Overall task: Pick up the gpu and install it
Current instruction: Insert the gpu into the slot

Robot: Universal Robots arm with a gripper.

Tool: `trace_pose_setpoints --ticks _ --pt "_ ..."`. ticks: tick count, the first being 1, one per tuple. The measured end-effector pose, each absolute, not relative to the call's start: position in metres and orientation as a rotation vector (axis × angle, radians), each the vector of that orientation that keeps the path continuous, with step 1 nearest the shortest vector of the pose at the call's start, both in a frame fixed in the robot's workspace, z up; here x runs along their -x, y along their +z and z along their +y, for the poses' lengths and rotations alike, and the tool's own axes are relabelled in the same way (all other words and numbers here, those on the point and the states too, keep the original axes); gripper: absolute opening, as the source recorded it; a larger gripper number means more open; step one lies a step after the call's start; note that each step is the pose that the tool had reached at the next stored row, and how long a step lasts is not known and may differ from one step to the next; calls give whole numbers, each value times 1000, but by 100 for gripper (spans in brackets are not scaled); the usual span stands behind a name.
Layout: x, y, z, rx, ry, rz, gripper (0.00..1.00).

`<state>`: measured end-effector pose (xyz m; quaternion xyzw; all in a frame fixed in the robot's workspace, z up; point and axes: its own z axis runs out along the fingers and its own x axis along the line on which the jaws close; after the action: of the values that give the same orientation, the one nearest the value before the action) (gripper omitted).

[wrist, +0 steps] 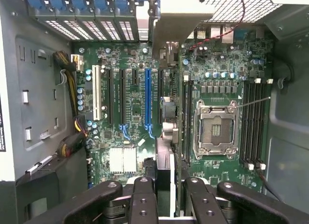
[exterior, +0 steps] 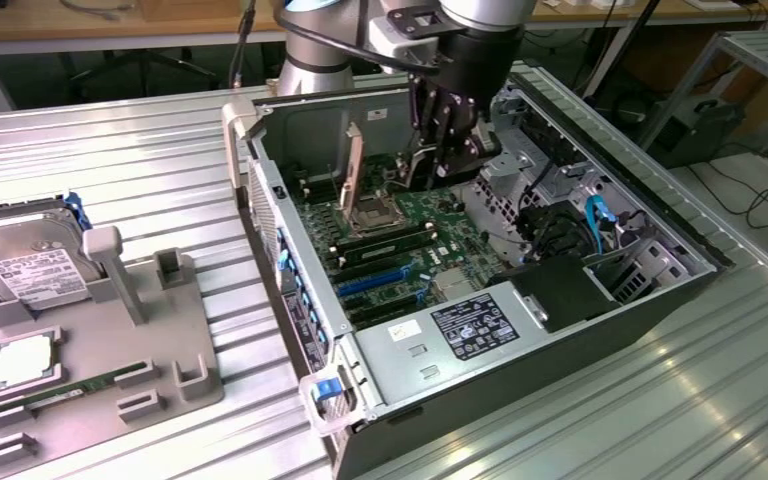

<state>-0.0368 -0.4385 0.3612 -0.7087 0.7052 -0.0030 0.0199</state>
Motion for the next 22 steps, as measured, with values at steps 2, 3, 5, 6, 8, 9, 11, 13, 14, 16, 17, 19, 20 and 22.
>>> trace_pose_setpoints --ticks 2,3,5,6,8,9,11,13,14,16,17,19,20,22 --pt "37 356 -438 2199 -9 2188 28" --pt "37 354 -438 2199 -9 2188 28" --pt "37 347 -438 2199 -9 2188 28" --pt "37 344 -438 2198 -9 2188 28" --pt "37 338 -439 2198 -9 2188 28" --pt "37 336 -439 2198 -9 2188 28" --pt "37 330 -438 2198 -9 2188 28" --pt "37 328 -438 2198 -9 2188 28" --pt "37 328 -439 2198 -9 2188 28" --pt "37 326 -439 2198 -9 2188 28" --pt "38 326 -438 2198 -9 2188 28" --pt "38 324 -438 2198 -9 2188 28" --pt "38 324 -438 2198 -9 2188 28" --pt "38 323 -438 2199 -9 2188 28"
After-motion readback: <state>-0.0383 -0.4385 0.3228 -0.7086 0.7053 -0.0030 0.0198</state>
